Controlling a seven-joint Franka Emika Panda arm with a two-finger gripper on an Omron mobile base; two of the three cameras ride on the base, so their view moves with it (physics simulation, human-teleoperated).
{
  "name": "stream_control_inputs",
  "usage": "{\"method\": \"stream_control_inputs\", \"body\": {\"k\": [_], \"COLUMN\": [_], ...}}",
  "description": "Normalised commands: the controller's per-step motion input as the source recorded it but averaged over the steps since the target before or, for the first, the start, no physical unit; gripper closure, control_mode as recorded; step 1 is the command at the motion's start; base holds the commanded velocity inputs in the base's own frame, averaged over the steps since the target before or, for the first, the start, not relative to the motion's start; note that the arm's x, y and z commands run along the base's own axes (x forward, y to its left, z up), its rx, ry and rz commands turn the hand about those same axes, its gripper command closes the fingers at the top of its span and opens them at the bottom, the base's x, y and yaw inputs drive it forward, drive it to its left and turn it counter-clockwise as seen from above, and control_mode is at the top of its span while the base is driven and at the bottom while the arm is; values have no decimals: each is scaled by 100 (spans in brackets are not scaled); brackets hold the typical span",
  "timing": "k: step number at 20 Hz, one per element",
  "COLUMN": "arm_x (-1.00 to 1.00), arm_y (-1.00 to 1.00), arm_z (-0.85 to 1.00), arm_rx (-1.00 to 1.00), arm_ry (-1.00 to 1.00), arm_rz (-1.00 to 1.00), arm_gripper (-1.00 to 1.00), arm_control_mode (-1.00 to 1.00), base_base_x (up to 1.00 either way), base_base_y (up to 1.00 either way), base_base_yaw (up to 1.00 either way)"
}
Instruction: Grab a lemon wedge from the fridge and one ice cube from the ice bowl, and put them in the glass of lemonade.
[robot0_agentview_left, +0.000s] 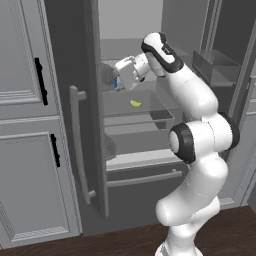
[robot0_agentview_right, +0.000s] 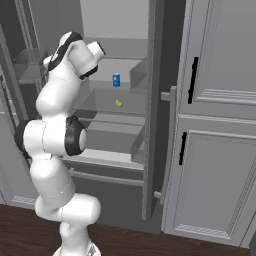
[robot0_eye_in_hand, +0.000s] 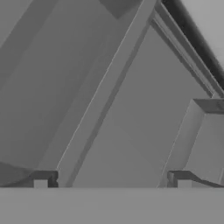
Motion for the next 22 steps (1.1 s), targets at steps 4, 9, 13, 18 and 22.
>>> {"method": "stream_control_inputs", "body": {"k": [4, 9, 13, 18, 22], "arm_x": [-79, -12, -100, -100, -100], "arm_y": [100, 9, -100, -100, -70], "arm_z": [-29, -1, 35, 19, 0], "arm_rx": [0, 2, -5, -39, -51], "arm_ry": [-20, -1, -52, -42, -31], "arm_rz": [7, 3, -12, -25, -45], "arm_gripper": [-100, -100, -100, -100, -100], "arm_control_mode": [-100, -100, -100, -100, -100], "base_base_x": [0, 0, 0, 0, 0], "base_base_y": [0, 0, 0, 0, 0], "base_base_yaw": [0, 0, 0, 0, 0]}}
